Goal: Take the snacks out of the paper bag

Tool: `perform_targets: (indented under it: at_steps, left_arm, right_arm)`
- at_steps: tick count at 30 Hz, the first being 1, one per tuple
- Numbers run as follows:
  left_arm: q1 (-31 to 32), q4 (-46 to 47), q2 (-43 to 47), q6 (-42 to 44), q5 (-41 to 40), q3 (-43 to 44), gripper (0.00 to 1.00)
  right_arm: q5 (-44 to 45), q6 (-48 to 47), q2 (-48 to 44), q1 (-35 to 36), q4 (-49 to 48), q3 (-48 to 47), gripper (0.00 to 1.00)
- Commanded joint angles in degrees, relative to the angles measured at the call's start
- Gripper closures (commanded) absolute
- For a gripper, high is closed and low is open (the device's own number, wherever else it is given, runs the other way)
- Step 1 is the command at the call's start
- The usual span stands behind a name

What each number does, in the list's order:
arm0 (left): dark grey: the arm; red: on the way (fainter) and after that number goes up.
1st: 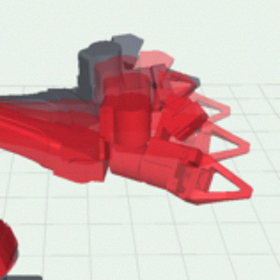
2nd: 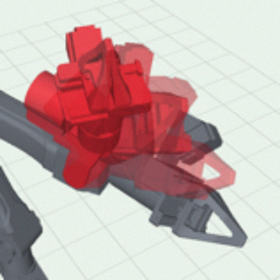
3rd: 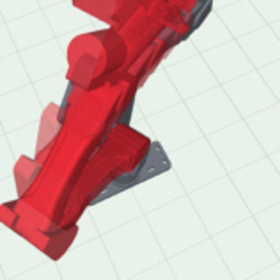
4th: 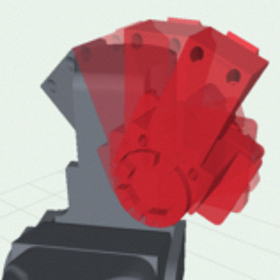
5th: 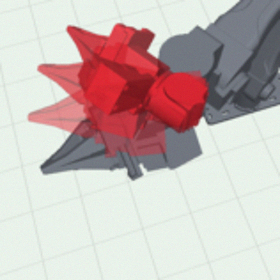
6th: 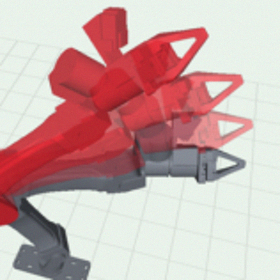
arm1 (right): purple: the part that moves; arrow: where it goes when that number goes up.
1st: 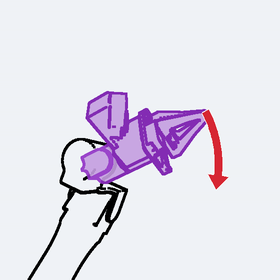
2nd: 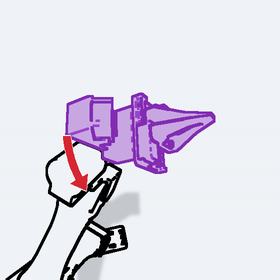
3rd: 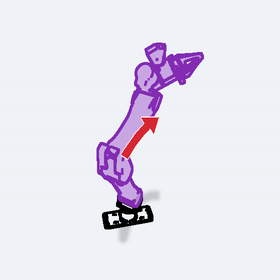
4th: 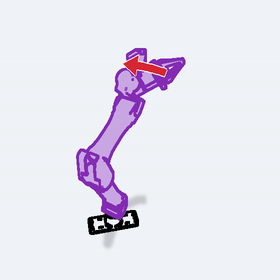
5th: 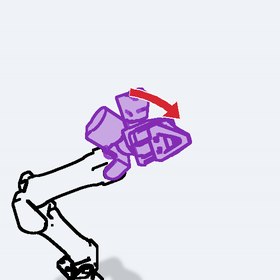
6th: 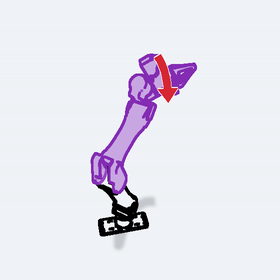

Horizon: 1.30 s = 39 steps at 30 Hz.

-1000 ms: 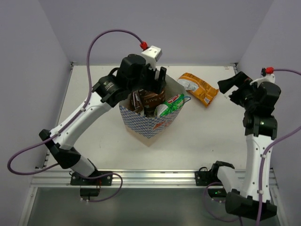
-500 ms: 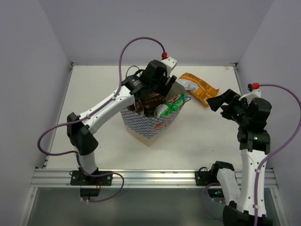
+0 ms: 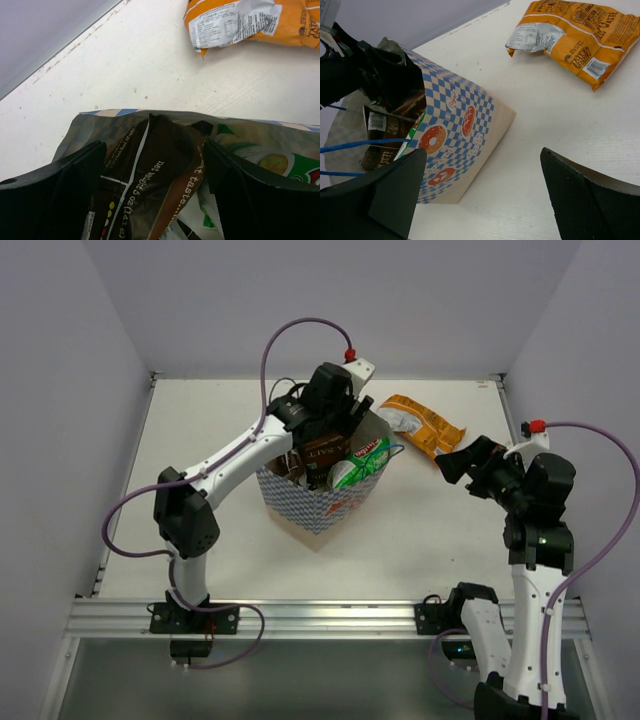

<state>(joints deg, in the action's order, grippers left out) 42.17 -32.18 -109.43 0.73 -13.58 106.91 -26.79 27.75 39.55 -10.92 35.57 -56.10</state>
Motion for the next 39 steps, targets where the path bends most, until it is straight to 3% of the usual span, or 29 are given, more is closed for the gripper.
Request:
perform_targets:
  at_steps: [1, 9, 12, 15, 16, 18, 19, 22, 39]
  left_arm:
    - [0.2, 4.9, -0.3, 2.3, 1.8, -0.3, 0.14]
    - [0.1, 4.8, -2.2, 2.3, 3.6, -0.7, 0.21]
    - [0.1, 4.8, -2.8, 2.3, 3.8, -0.7, 0.27]
    - [0.1, 4.6, -3.2, 2.3, 4.1, -0.6, 0.42]
    - [0.1, 4.4, -3.2, 2.3, 4.1, -0.6, 0.54]
    - [0.1, 4.2, -3.0, 2.3, 4.3, -0.4, 0.65]
    - [0.1, 4.1, -2.7, 2.3, 4.3, -0.3, 0.78]
    - [0.1, 3.4, -1.3, 2.4, 4.0, 0.5, 1.00]
    - [0.1, -2.4, 12.0, 5.1, 0.9, 14.2, 1.00]
  right_arm:
    - [-1.9, -1.4, -0.6, 0.3, -0.6, 0.5, 0.01]
    - [-1.5, -1.7, -0.4, 0.6, -0.9, 0.5, 0.01]
    - [-1.6, -1.8, -0.2, 0.7, -1.1, 0.6, 0.01]
    - [-1.7, -1.9, -0.2, 0.9, -1.2, 0.7, 0.01]
    - [-1.7, -1.9, -0.3, 0.9, -1.3, 0.7, 0.01]
    - [-1.5, -2.0, -0.4, 1.1, -1.2, 0.7, 0.01]
    - [-1.5, -2.1, -0.4, 1.1, -1.2, 0.7, 0.01]
    - [-1.5, -2.2, -0.4, 1.4, -1.2, 0.7, 0.01]
    - [-1.5, -2.3, -0.5, 2.3, -1.6, 1.6, 0.01]
